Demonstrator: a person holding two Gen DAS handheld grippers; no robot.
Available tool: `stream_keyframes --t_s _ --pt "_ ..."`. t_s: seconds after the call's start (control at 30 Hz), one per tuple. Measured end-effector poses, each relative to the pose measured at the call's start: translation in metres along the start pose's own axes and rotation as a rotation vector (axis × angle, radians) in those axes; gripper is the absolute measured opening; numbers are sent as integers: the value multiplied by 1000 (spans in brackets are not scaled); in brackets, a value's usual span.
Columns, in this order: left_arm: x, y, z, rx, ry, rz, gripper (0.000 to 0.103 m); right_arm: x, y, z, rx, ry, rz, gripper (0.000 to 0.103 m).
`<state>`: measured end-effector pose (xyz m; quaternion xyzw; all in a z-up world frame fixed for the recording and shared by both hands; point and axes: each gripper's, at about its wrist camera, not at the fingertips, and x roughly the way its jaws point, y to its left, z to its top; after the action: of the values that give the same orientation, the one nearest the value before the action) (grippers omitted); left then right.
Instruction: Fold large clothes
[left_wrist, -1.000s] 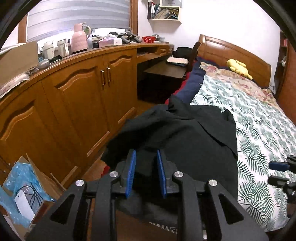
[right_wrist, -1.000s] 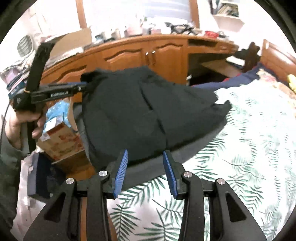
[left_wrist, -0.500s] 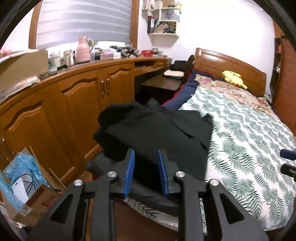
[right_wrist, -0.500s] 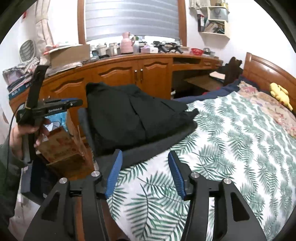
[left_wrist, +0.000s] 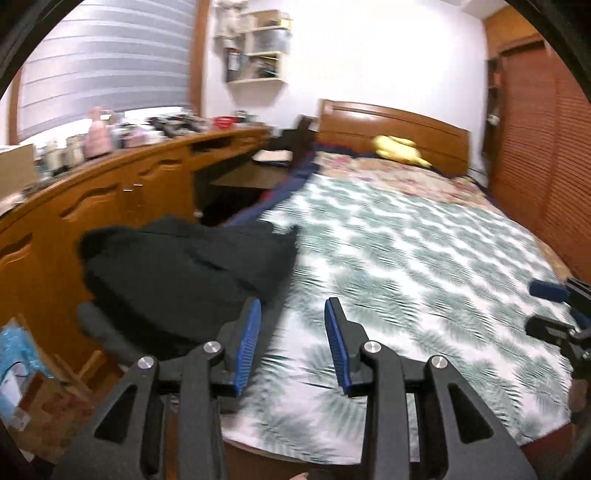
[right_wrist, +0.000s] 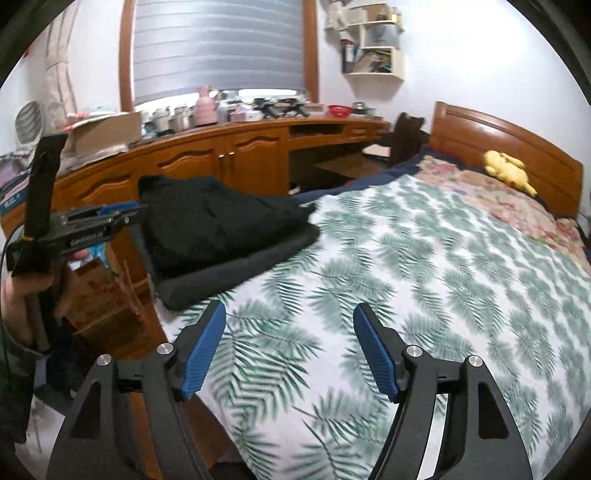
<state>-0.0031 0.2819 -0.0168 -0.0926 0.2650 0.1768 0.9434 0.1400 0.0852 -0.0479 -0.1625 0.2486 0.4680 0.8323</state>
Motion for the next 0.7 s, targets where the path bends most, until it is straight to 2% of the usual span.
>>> stream_keyframes --t_s 0.1,0.3,0.47,0.6,0.7 --pt "0 -36 -2 27 19 -62 35 -22 -14 -10 30 -16 -35 76" --pt "-1 -105 -10 92 33 -124 35 -70 -42 -37 75 -42 -113 82" --pt "1 -161 -18 149 52 -217 35 -101 -63 -62 119 -52 -176 86" --pt "-6 -196 -23 180 43 -222 36 -123 -83 -83 170 -52 -235 89" --pt "-7 -219 -25 189 55 -264 36 -137 -101 -100 224 -42 -278 90"
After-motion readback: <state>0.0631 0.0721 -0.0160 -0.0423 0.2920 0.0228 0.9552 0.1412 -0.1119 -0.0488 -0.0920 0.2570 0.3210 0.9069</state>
